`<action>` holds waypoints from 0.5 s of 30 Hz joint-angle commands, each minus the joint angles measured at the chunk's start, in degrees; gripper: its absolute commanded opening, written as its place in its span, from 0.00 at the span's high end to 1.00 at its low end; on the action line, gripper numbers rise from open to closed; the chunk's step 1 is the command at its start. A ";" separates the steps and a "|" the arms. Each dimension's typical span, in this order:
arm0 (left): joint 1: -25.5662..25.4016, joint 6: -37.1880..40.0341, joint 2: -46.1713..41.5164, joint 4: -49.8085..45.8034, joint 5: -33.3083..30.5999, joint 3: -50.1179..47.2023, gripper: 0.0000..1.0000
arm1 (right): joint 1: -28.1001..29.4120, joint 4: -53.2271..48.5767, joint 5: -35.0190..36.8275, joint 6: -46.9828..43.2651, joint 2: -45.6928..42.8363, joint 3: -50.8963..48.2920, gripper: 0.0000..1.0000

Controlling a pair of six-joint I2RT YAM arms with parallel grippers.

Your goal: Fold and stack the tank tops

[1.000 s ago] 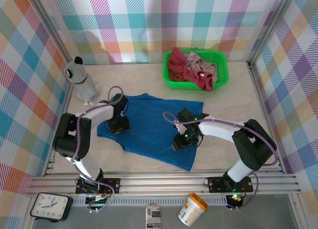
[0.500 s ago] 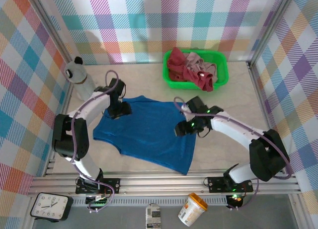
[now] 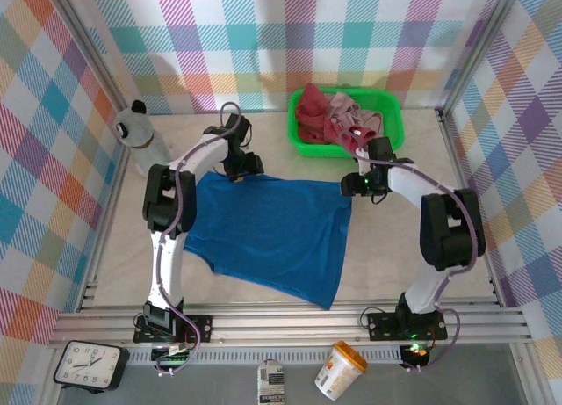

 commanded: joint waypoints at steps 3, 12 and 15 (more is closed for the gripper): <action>-0.17 -0.61 5.06 -4.64 0.43 8.29 0.41 | -0.96 2.54 -1.79 -8.62 5.80 5.30 0.35; -0.08 0.66 12.29 -11.04 -0.75 16.98 0.48 | -1.86 0.26 -2.92 -12.65 11.32 9.87 0.38; -0.04 1.44 13.98 -12.76 -0.82 18.77 0.53 | -1.91 -0.62 -2.87 -14.44 12.92 10.79 0.39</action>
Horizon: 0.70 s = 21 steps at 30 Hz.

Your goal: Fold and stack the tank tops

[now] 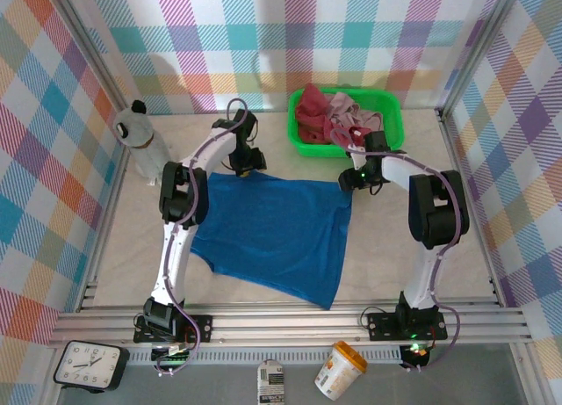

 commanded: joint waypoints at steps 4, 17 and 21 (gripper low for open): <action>-0.08 2.41 4.19 -6.88 -0.88 4.00 0.61 | -0.11 -2.62 -4.36 -4.94 2.86 3.71 0.43; -0.17 4.13 5.92 -9.32 -0.97 6.73 0.92 | -0.09 -2.69 -5.01 -7.07 -0.46 0.70 0.72; -0.17 4.17 5.96 -9.64 -1.28 8.10 0.94 | -0.05 -1.38 -4.84 -7.01 -1.93 0.31 0.82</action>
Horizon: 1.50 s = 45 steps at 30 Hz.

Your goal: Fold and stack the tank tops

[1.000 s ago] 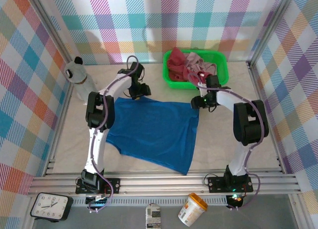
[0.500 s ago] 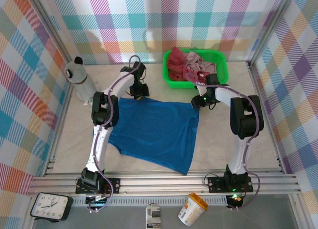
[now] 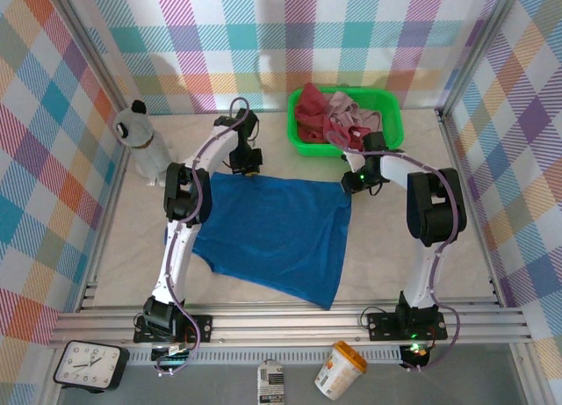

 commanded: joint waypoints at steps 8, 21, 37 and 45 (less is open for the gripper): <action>-0.17 1.37 2.03 -4.10 -1.51 4.72 1.00 | -0.08 2.39 -0.88 -2.05 -7.17 -2.31 0.98; -0.96 2.46 -4.62 -3.18 -1.95 1.51 1.00 | 2.53 11.88 0.08 -8.57 -17.52 -14.71 1.00; -1.03 2.77 -18.33 3.62 -2.70 -18.64 1.00 | 9.79 16.53 7.22 -14.02 -31.03 -28.82 1.00; -1.14 2.46 -22.39 7.51 -3.43 -27.32 0.97 | 10.10 16.85 12.02 -15.75 -31.37 -31.10 1.00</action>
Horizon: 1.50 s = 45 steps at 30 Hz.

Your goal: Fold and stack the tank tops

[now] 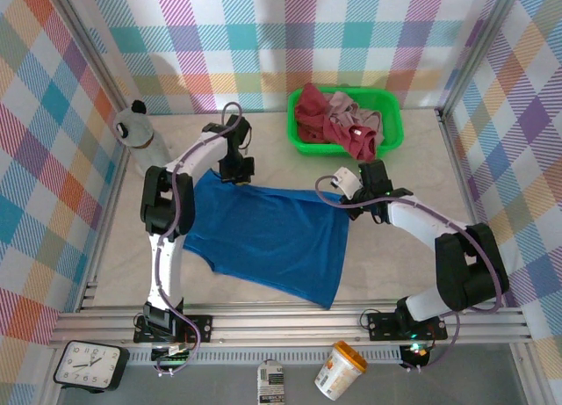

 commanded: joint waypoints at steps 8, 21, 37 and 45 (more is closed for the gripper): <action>-0.22 2.08 3.33 -1.04 -4.22 8.81 0.97 | -0.41 6.27 10.88 -4.07 8.19 5.16 1.00; 0.56 3.35 16.63 -6.49 -6.75 29.81 0.97 | -4.28 5.44 7.42 -9.44 19.01 15.72 1.00; 0.57 3.61 5.02 -0.15 -2.21 10.53 0.97 | -2.10 2.91 0.29 -8.60 6.81 3.41 1.00; 0.57 2.57 -0.35 3.63 -0.86 -1.06 0.96 | 0.86 1.90 1.90 -7.43 6.27 -0.56 1.00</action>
